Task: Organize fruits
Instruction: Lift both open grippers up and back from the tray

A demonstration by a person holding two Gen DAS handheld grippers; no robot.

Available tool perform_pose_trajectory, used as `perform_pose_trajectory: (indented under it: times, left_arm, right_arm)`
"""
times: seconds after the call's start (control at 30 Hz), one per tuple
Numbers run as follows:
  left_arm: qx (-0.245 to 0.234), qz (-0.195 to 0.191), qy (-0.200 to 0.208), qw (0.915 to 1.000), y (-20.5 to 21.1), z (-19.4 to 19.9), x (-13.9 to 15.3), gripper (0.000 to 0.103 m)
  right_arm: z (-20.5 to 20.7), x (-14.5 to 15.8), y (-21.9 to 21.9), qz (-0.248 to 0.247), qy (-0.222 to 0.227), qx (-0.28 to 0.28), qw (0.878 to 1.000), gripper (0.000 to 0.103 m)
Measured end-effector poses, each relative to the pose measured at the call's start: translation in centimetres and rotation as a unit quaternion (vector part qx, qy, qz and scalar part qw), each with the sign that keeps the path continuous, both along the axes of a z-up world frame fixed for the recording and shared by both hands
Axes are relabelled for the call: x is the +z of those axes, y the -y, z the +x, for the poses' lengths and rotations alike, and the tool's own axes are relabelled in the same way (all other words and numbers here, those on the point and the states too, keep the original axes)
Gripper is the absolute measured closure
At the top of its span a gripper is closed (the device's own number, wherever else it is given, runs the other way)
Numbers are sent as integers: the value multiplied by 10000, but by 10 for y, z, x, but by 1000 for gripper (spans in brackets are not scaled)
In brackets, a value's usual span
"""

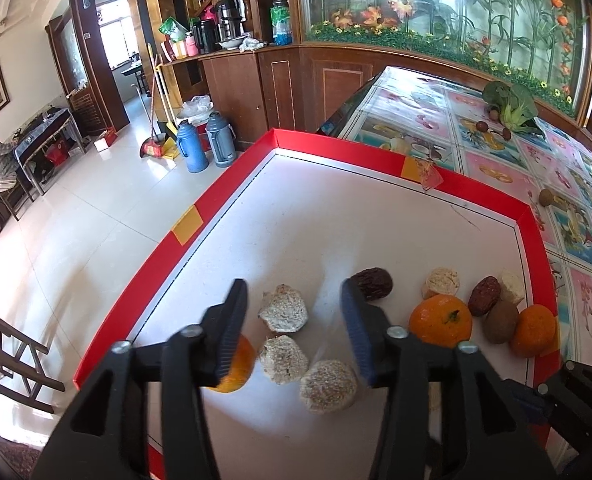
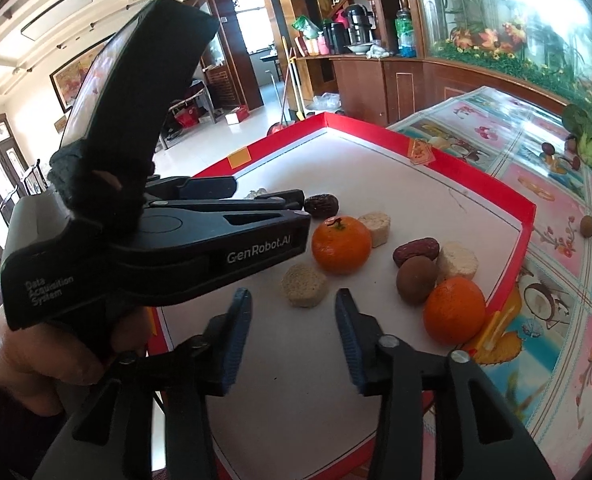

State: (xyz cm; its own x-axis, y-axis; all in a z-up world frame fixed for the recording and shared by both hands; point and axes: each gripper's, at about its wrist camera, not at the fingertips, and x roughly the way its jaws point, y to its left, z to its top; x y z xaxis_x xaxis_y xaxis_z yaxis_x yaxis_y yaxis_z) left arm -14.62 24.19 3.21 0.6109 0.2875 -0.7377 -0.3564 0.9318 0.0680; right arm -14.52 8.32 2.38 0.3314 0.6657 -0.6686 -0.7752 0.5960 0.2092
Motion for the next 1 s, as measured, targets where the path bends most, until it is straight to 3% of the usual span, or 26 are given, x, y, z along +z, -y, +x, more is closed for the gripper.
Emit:
perform_pose_trajectory:
  times: [0.17, 0.33, 0.47, 0.83, 1.0]
  left_arm:
    - [111, -47, 10, 9999, -3, -3, 1, 34]
    - [213, -37, 52, 9998, -3, -9, 5, 26]
    - [285, 18, 175, 9994, 0, -13, 12, 19]
    - [294, 535, 728, 9955, 24, -29, 41, 0]
    - [328, 432, 920, 9943, 28, -35, 50, 0]
  right_arm:
    - [11, 1, 11, 204, -234, -254, 9992, 50]
    - [19, 8, 26, 356, -44, -678, 9971, 50]
    - [24, 12, 35, 623, -187, -744, 9951, 50]
    - [29, 29, 61, 1064, 118, -1055, 9886, 44]
    - [33, 31, 71, 1051, 276, -1392, 9843, 42]
